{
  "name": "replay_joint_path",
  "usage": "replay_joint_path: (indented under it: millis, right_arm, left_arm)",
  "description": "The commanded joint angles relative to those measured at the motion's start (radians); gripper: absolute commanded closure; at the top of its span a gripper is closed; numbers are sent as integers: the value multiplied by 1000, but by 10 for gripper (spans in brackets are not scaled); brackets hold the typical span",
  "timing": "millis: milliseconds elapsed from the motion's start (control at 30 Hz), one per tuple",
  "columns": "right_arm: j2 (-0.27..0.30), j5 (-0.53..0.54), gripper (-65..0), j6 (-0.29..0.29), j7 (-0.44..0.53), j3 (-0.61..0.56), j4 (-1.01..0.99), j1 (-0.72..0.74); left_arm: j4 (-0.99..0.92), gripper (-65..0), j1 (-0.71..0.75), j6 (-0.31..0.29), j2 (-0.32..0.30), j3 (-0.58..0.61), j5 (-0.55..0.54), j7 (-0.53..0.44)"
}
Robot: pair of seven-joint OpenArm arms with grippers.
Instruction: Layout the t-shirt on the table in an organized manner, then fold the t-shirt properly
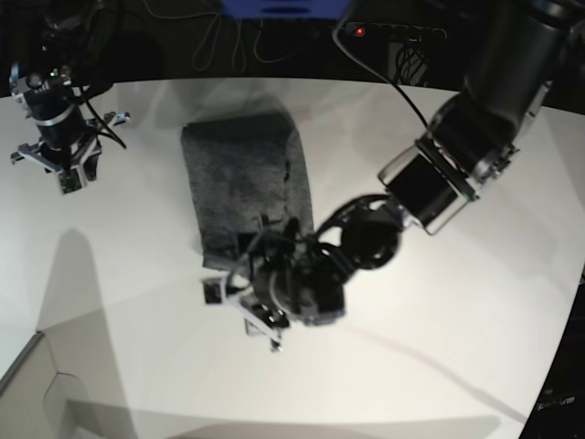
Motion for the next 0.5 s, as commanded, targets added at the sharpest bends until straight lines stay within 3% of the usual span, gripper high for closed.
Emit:
replay_joint_path:
  millis: [0,100,200,367,467]
  right_arm:
    - [6,6,-115,-4,16,2,2,5]
    - [1,6,-115,-4,19,1,-14,5]
    - [-22,6,-118,-4,20,5,-18,7]
    - [-42,3,-115,-4,10,24,-17,-3]
    - [-99,3,-114,-4,13,87,-17,-4]
  left_arm:
    - [42,-400,-28,5,-5,-48,-2,13]
    - [127,-400,-10,4,-45,-177,-2,84]
    - [213,-400,46,4,-123,-348,-2,151]
    - [332,-393,259,4,-220,-806,-5,236]
    - [408,-323,409,4,-242,-1074,-31,271]
